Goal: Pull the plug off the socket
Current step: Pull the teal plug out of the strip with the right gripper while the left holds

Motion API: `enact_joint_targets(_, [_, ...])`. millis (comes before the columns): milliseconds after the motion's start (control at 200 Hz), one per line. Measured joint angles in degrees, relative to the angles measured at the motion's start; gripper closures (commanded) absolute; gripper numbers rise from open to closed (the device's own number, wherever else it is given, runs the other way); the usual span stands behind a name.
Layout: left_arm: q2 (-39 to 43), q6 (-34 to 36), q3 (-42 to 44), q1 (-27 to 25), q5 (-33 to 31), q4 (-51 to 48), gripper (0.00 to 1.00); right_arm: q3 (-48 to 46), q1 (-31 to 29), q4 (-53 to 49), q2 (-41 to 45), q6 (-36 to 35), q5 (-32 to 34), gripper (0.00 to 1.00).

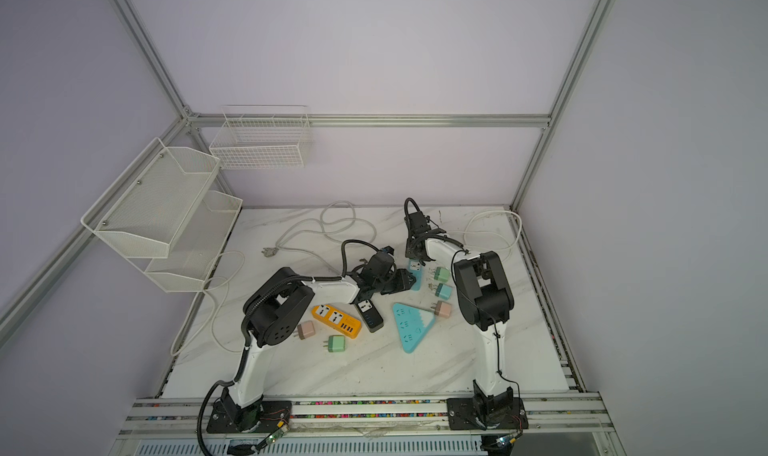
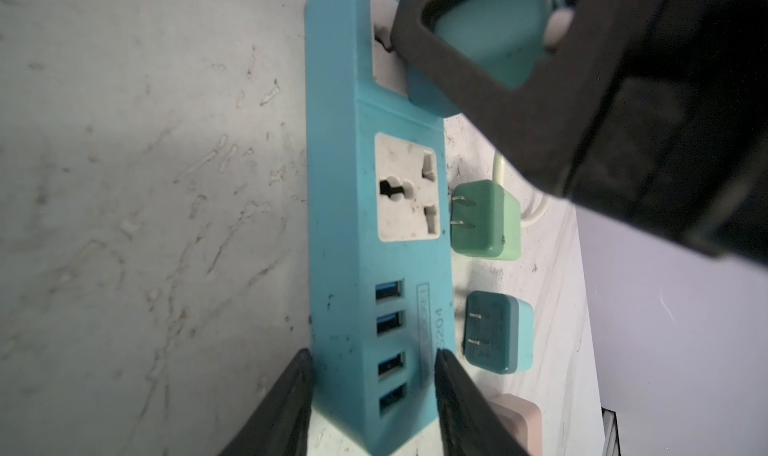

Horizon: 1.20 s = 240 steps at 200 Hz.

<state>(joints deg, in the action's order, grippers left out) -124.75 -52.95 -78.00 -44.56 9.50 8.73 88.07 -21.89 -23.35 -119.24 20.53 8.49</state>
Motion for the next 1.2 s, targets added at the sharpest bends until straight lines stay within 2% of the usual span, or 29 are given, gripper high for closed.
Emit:
enact_joint_targets(435, [0.07,-0.02,0.83,-0.59,-2.25,1.01,0.53,0.24,-1.31,-1.01,0.07,1.20,1.68,0.78])
enact_joint_targets(1200, [0.11,-0.72,2.62,-0.59,-2.56,3.67,0.56,2.08,-1.22,-3.23,-0.50,2.10,3.50,0.78])
